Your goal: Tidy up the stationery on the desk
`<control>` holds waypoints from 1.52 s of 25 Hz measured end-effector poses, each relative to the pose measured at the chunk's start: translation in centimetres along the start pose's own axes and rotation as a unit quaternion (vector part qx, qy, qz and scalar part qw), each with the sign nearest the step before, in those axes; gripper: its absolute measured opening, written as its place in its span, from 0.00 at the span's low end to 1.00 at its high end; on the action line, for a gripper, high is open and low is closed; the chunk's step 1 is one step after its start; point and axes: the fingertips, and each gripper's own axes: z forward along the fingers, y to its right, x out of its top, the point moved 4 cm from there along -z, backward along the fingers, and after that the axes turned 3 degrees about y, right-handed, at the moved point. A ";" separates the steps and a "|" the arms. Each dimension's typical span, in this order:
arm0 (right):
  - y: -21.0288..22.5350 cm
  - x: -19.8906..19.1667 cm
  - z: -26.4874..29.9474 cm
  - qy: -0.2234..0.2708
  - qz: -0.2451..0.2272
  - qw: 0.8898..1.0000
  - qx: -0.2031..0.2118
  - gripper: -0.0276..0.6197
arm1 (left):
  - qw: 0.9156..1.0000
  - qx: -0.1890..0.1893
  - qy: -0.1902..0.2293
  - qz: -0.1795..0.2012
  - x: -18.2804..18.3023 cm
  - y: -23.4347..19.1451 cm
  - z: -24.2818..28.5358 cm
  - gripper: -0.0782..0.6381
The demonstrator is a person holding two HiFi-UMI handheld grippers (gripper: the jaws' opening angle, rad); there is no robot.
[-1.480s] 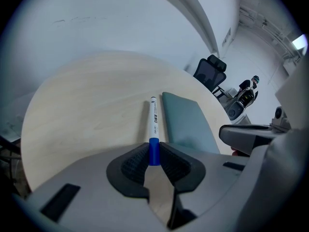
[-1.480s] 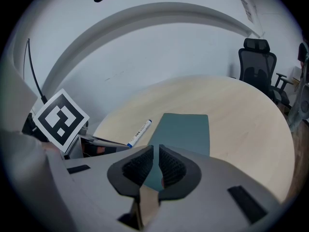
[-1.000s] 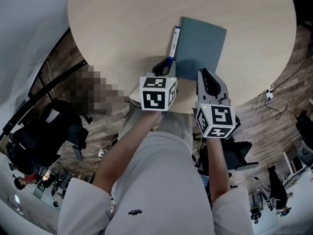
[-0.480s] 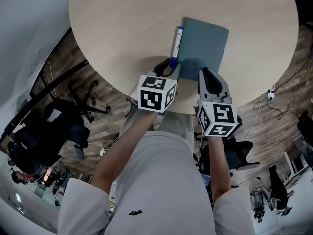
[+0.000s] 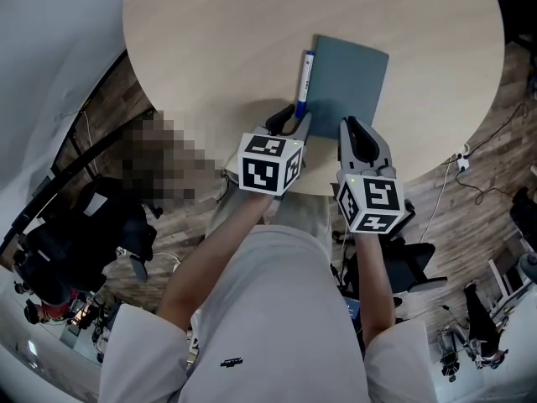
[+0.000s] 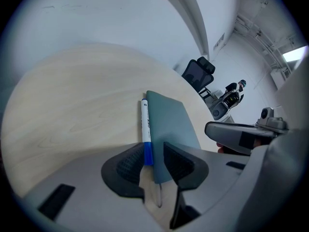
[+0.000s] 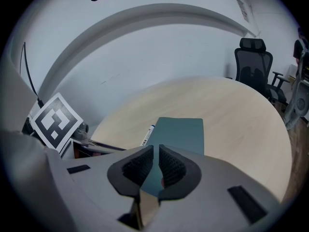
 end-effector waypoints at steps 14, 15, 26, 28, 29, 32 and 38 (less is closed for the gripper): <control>-3.3 5.6 -4.9 0.066 0.044 0.996 -0.038 0.14 | 0.997 -0.048 0.009 0.054 3.3 2.1 -8.1 0.17; -3.7 6.2 -5.5 0.073 0.047 0.996 -0.039 0.14 | 0.997 -0.054 0.011 0.059 3.7 2.3 -8.9 0.17; -7.5 10.1 -11.9 0.130 0.053 0.989 -0.055 0.14 | 0.985 -0.093 0.062 0.128 8.4 6.1 -16.6 0.16; -8.1 10.6 -12.8 0.137 0.050 0.988 -0.055 0.14 | 0.983 -0.092 0.075 0.136 9.2 6.5 -18.0 0.16; -8.4 10.9 -13.2 0.140 0.047 0.987 -0.056 0.14 | 0.983 -0.093 0.081 0.137 9.5 6.7 -18.6 0.16; -9.5 11.8 -14.1 0.148 0.036 0.987 -0.057 0.14 | 0.981 -0.093 0.097 0.137 10.2 6.6 -20.2 0.15; -12.5 12.8 -16.1 0.162 0.006 0.985 -0.058 0.14 | 0.975 -0.101 0.119 0.161 10.6 7.0 -23.5 0.15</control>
